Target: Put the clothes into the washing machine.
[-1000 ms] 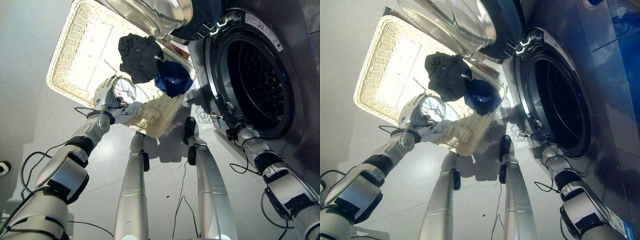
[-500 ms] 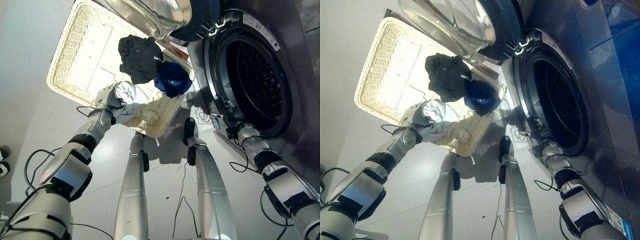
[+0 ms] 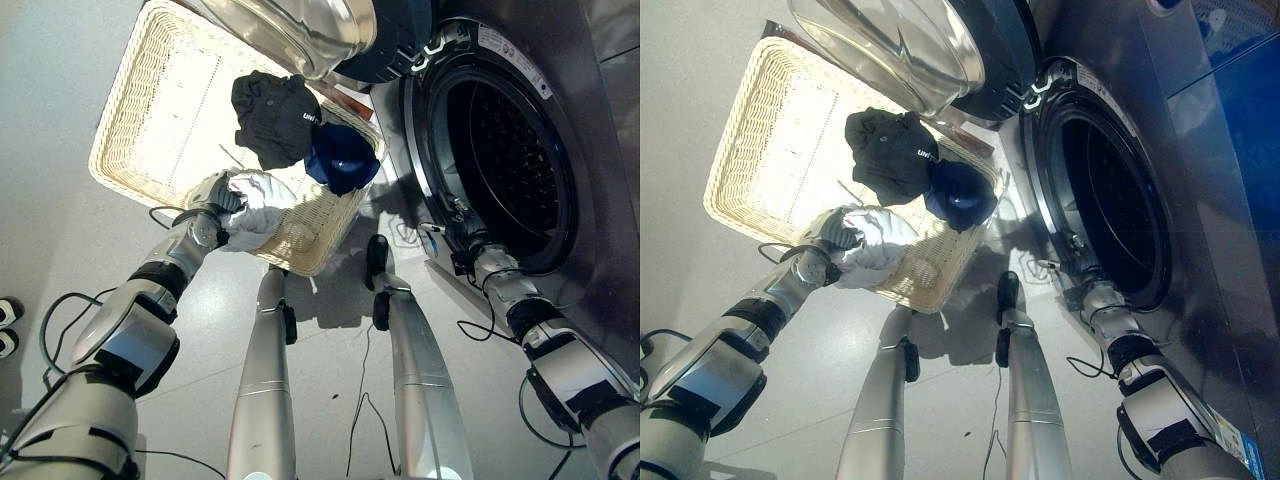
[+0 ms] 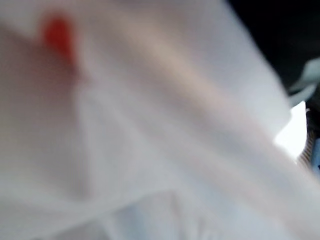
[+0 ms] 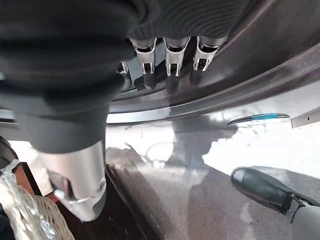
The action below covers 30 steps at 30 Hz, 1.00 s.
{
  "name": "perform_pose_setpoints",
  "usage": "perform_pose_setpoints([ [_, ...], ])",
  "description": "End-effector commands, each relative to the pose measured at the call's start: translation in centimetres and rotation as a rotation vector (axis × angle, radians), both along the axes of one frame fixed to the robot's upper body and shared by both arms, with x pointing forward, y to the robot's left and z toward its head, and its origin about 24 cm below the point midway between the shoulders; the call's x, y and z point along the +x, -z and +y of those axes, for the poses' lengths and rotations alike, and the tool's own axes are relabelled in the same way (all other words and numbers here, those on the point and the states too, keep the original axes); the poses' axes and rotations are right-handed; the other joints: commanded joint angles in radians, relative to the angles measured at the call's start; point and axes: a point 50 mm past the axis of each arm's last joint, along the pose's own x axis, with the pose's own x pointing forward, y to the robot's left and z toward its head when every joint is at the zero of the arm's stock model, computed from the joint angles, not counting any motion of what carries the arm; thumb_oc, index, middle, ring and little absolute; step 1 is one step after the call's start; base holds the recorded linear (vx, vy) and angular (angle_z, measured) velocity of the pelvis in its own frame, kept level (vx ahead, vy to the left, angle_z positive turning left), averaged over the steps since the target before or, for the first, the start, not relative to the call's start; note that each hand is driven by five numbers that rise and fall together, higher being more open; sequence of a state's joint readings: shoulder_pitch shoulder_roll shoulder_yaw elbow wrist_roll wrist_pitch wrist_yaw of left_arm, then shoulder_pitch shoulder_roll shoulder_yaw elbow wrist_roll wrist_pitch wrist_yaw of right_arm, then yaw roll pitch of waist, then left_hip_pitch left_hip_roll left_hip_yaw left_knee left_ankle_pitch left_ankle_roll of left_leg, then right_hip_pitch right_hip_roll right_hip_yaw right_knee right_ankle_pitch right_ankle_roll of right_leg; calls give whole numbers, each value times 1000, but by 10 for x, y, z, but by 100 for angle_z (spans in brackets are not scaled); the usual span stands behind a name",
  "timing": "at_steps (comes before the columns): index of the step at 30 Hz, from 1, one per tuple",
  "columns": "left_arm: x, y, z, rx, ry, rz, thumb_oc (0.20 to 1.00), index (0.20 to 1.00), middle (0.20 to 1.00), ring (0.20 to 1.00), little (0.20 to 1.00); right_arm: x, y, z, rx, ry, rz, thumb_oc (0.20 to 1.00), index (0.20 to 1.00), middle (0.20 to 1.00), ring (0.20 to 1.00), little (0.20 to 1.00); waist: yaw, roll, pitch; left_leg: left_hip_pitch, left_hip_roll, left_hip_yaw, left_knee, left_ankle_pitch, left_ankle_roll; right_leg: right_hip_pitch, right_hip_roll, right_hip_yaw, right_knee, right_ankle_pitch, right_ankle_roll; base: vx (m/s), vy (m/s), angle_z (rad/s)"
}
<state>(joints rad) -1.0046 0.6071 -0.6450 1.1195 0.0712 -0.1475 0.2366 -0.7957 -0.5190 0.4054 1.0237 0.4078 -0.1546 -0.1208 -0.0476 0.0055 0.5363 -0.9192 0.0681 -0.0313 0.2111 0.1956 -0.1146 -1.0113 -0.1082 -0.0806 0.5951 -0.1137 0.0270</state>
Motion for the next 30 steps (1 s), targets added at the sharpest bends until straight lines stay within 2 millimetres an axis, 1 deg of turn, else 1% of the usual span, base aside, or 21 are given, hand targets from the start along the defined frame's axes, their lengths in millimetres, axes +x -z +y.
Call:
perform_pose_setpoints([
  [1,-14,33,11,-282,-63,3,200,200,200,200,200,-7,-3,-12,89,25,-60,1000,1000,1000,1000,1000,23,-14,-16,-7,-72,17,141,-136,23,48,57,12,-212,176,85,0,0,0],
  [2,-15,30,10,-357,-60,-31,200,200,200,200,200,-7,-4,-11,137,17,-76,1000,1000,1000,1000,1000,25,-14,-16,-5,-73,16,140,-137,23,50,57,12,-211,174,85,0,0,0],
  [3,-17,24,10,-501,-42,-119,200,200,200,200,200,-8,-6,-5,214,-14,-115,1000,1000,1000,1000,1000,26,-16,-16,-2,-74,15,141,-140,23,53,57,10,-211,171,85,0,0,0],
  [4,-18,18,7,-604,-14,-184,200,200,200,200,200,-9,-9,1,262,-39,-145,1000,1000,1000,1000,1000,27,-17,-16,0,-75,13,140,-141,22,55,55,7,-211,168,84,0,0,0],
  [5,-19,17,7,-631,-4,-198,200,200,200,200,200,-10,-9,3,277,-50,-154,1000,1000,1000,1000,1000,27,-17,-16,0,-75,13,140,-141,23,56,55,6,-211,168,84,0,0,0],
  [6,-23,12,-1,-737,49,-278,200,200,200,200,200,-12,-12,13,333,-95,-190,1000,1000,1000,1000,1000,31,-18,-16,1,-78,7,139,-143,21,58,53,3,-211,165,84,0,0,0],
  [8,-25,11,-3,-763,72,-303,200,200,200,200,200,-13,-13,16,354,-114,-204,1000,1000,1000,1000,1000,32,-18,-16,2,-79,6,139,-143,21,59,53,3,-211,166,85,0,0,0],
  [9,-29,7,-14,-810,132,-358,200,200,200,200,200,-16,-18,27,402,-156,-232,1000,1000,1000,1000,1000,36,-19,-16,1,-82,2,137,-144,23,57,51,-1,-209,165,85,-14,-45,1],
  [10,-37,-1,-29,-862,231,-435,200,200,200,200,200,-20,-24,39,459,-222,-270,1000,1000,1000,1000,1000,42,-20,-16,0,-85,-1,133,-145,25,56,50,-6,-209,164,86,-17,-55,2],
  [12,-43,-5,-40,-873,306,-475,200,200,200,200,200,-23,-27,49,507,-274,-290,1000,1000,1000,1000,1000,46,-21,-16,2,-86,-3,129,-145,27,57,49,-12,-209,164,87,-12,-38,3],
  [13,-49,-11,-56,-869,396,-513,200,200,200,200,200,-27,-33,61,555,-333,-310,1000,1000,1000,1000,1000,51,-23,-16,2,-91,-8,128,-146,30,58,47,-16,-210,164,87,-7,-34,0],
  [14,-54,-16,-65,-868,459,-531,200,200,200,200,200,-30,-36,67,581,-373,-321,1000,1000,1000,1000,1000,54,-23,-16,2,-94,-11,126,-145,33,59,47,-19,-209,164,87,-5,-35,1],
  [17,-62,-29,-78,-847,564,-566,200,200,200,200,200,-36,-43,79,615,-443,-339,1000,1000,1000,1000,1000,56,-22,-16,8,-97,-14,118,-143,36,62,46,-21,-212,164,89,-4,-17,4],
  [18,-68,-38,-89,-815,631,-588,200,200,200,200,200,-40,-47,88,642,-496,-343,1000,1000,1000,1000,1000,57,-21,-16,12,-97,-11,114,-142,39,64,44,-25,-211,164,91,0,0,0],
  [19,-69,-39,-90,-811,640,-590,200,200,200,200,200,-40,-49,89,646,-505,-343,1000,1000,1000,1000,1000,57,-21,-16,12,-97,-11,114,-142,40,64,43,-25,-211,165,91,0,0,0],
  [22,-76,-52,-101,-747,716,-613,200,200,200,200,200,-46,-57,101,682,-595,-343,1000,1000,1000,1000,1000,58,-21,-16,14,-101,-13,111,-140,43,65,40,-27,-214,168,93,0,0,0],
  [26,-85,-63,-111,-651,794,-643,200,200,200,200,200,-53,-61,118,697,-720,-309,1000,1000,1000,1000,1000,60,-21,-16,17,-105,-15,108,-136,45,69,35,-34,-217,171,94,0,0,0],
  [28,-87,-65,-113,-634,806,-649,200,200,200,200,200,-55,-62,121,700,-741,-303,1000,1000,1000,1000,1000,61,-20,-16,19,-106,-15,107,-135,45,70,34,-35,-218,171,94,0,0,0],
  [30,-92,-73,-120,-576,855,-671,200,200,200,200,200,-60,-65,132,714,-823,-279,1000,1000,1000,1000,1000,62,-18,-16,21,-110,-17,105,-133,46,71,31,-39,-220,173,96,6,-11,2],
])
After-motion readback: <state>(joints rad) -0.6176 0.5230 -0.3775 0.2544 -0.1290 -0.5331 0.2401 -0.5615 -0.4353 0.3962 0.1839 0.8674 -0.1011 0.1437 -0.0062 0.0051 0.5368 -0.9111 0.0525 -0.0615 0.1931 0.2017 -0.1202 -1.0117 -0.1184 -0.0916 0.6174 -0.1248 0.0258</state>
